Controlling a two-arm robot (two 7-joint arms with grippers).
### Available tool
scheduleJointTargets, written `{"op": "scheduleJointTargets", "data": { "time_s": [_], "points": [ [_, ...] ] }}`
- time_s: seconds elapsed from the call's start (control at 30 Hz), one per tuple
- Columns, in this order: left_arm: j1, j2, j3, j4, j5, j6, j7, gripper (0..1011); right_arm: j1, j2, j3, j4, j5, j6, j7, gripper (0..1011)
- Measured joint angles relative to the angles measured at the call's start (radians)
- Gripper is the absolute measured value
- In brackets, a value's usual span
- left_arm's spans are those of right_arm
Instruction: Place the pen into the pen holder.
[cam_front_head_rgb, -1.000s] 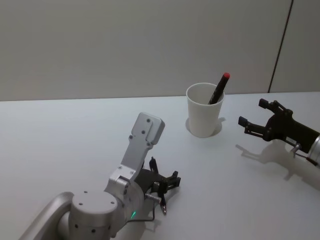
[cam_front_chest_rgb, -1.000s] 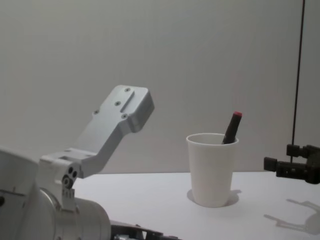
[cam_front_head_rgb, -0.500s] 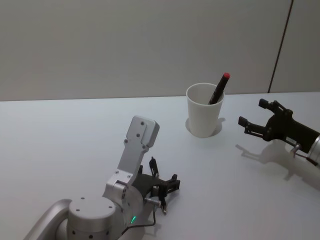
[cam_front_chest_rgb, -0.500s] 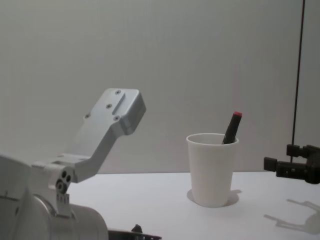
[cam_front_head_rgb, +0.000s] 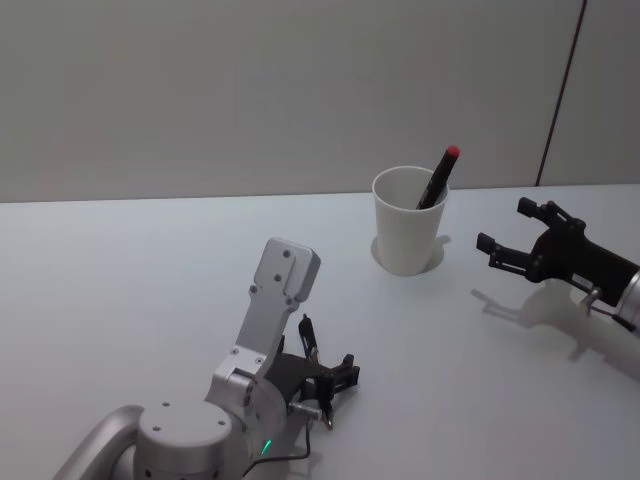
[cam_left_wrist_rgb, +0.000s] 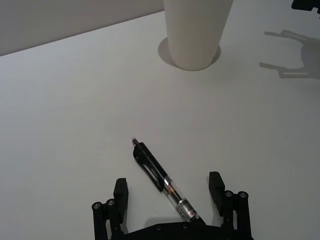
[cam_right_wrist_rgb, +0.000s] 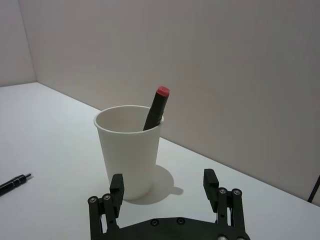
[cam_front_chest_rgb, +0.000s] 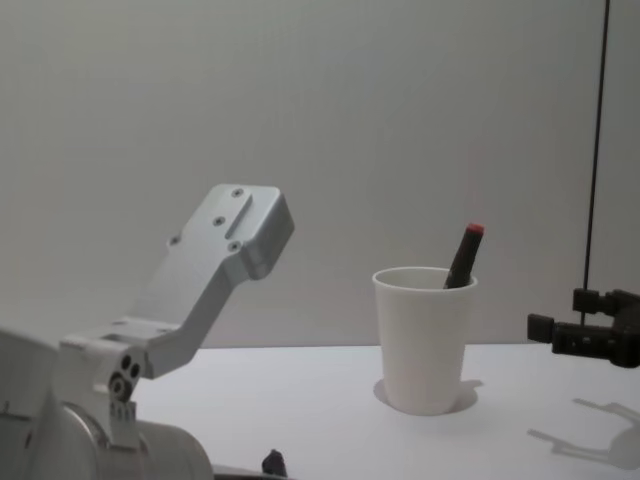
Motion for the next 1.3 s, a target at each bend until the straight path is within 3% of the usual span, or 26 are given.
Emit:
{"op": "scheduleJointTargets", "data": {
  "time_s": [1.3],
  "points": [
    [0.007,0.0,0.002,-0.003,0.014,0.004,-0.012,725,0.0,0.0,0.0,0.0,0.0,0.0,0.0,1002]
  ]
}}
